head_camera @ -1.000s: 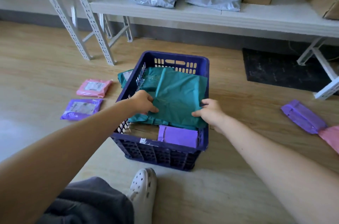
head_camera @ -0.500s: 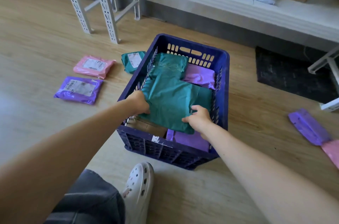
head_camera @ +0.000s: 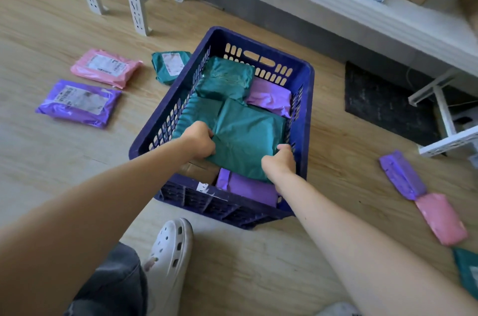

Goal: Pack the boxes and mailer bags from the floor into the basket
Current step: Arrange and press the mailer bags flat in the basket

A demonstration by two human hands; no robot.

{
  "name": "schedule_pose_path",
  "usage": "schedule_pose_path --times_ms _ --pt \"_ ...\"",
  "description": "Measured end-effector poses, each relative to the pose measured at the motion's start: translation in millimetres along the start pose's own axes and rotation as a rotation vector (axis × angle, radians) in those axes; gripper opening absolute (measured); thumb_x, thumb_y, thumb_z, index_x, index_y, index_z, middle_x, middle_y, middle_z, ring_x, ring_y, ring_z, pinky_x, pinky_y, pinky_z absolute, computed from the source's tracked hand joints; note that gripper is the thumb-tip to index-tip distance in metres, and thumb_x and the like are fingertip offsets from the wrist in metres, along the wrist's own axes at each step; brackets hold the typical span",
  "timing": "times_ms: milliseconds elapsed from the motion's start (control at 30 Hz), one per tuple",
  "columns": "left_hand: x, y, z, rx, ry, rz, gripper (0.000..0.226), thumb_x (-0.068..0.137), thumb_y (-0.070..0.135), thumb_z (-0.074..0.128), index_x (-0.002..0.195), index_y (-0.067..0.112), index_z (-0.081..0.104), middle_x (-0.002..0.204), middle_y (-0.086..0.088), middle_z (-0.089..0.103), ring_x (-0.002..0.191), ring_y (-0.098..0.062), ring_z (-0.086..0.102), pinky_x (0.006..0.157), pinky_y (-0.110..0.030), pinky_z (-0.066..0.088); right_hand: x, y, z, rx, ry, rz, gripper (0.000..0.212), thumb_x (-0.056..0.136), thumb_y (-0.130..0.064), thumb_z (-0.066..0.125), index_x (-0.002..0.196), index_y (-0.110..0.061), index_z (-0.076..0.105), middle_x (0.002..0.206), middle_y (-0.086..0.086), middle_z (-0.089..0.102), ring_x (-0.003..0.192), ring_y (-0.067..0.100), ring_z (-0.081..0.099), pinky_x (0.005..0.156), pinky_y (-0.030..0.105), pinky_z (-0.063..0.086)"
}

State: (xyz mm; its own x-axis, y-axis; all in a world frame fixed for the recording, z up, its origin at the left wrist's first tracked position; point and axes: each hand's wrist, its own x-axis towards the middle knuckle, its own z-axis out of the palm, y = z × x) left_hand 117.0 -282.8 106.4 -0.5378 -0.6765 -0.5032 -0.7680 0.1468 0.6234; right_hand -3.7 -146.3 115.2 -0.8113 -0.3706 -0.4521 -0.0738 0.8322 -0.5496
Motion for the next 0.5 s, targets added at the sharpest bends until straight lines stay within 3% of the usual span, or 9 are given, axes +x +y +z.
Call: schedule_pose_path --times_ms 100,233,367,500 --pt "3 9 4 -0.013 -0.020 0.005 0.050 0.079 0.005 0.073 0.126 0.001 0.056 0.122 -0.016 0.061 0.106 -0.029 0.061 0.078 -0.024 0.044 2 4 -4 -0.064 0.030 0.026 0.055 0.086 -0.006 0.050 0.138 -0.011 0.034 0.136 0.013 0.050 0.122 0.033 0.050 0.095 0.033 0.043" --pt "9 21 6 -0.024 -0.026 0.016 0.045 0.081 0.001 0.069 0.125 0.002 0.058 0.124 -0.016 0.061 0.092 -0.020 0.056 0.080 -0.027 0.046 6 6 -2 -0.088 0.073 0.032 0.050 0.087 -0.009 0.051 0.135 -0.013 0.038 0.131 0.013 0.055 0.119 0.033 0.052 0.094 0.033 0.043" --pt "21 20 4 -0.057 0.027 0.006 0.044 0.085 -0.001 0.064 0.128 0.004 0.056 0.132 -0.014 0.056 0.116 -0.027 0.057 0.082 -0.022 0.041 13 4 9 -0.050 0.122 -0.008 0.045 0.087 -0.009 0.051 0.131 -0.016 0.049 0.129 0.011 0.056 0.118 0.031 0.053 0.091 0.032 0.042" --pt "30 15 6 -0.094 0.061 -0.030 0.048 0.081 0.002 0.070 0.127 0.008 0.058 0.129 -0.014 0.058 0.113 -0.028 0.059 0.087 -0.025 0.046 27 0 17 -0.019 0.128 -0.013 0.045 0.087 -0.005 0.051 0.131 -0.013 0.051 0.133 0.013 0.051 0.121 0.031 0.050 0.096 0.032 0.041"
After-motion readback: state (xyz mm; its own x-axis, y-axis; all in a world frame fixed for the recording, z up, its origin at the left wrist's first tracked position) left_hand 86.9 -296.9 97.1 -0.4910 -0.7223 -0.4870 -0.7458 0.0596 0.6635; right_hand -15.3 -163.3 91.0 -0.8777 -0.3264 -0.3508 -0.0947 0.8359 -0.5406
